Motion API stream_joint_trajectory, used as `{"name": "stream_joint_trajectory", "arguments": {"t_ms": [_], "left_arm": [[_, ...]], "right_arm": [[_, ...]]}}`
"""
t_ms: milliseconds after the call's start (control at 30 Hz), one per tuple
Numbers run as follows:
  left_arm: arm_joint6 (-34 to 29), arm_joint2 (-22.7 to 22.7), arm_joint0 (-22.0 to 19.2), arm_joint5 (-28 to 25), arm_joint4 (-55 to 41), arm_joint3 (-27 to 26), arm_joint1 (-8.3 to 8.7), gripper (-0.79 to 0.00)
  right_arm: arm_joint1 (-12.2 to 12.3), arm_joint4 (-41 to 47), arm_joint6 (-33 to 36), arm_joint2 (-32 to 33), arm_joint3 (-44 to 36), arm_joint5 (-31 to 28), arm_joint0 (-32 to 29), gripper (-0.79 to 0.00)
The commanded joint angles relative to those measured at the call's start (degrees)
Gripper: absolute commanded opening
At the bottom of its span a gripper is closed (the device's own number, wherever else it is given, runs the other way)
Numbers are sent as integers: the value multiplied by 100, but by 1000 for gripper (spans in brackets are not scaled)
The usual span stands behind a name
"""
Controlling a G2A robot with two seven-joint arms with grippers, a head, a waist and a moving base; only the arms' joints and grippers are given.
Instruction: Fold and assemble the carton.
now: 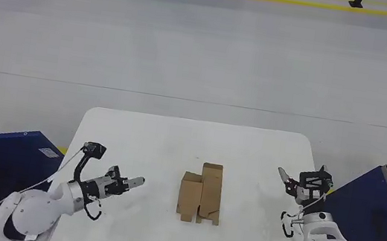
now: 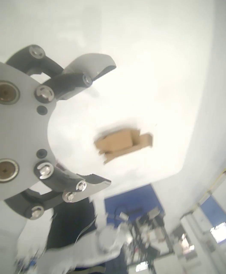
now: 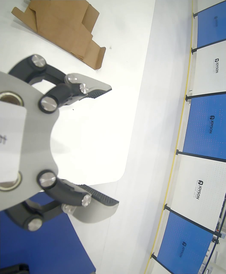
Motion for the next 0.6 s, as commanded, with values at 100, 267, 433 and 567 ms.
{"name": "stream_joint_trajectory", "arguments": {"t_ms": [100, 267, 433, 567], "left_arm": [[-1074, 819, -1112, -222, -1277, 1345, -51, 0], [-1030, 1371, -1608, -403, -1119, 2011, -115, 0], [-1030, 1371, -1608, -403, -1119, 2011, -115, 0], [-985, 1377, -1602, -397, -1147, 2018, -118, 0]], "right_arm": [[0, 0, 0, 0, 0, 0, 0, 0], [0, 0, 0, 0, 0, 0, 0, 0], [0, 0, 0, 0, 0, 0, 0, 0], [0, 0, 0, 0, 0, 0, 0, 0]]}}
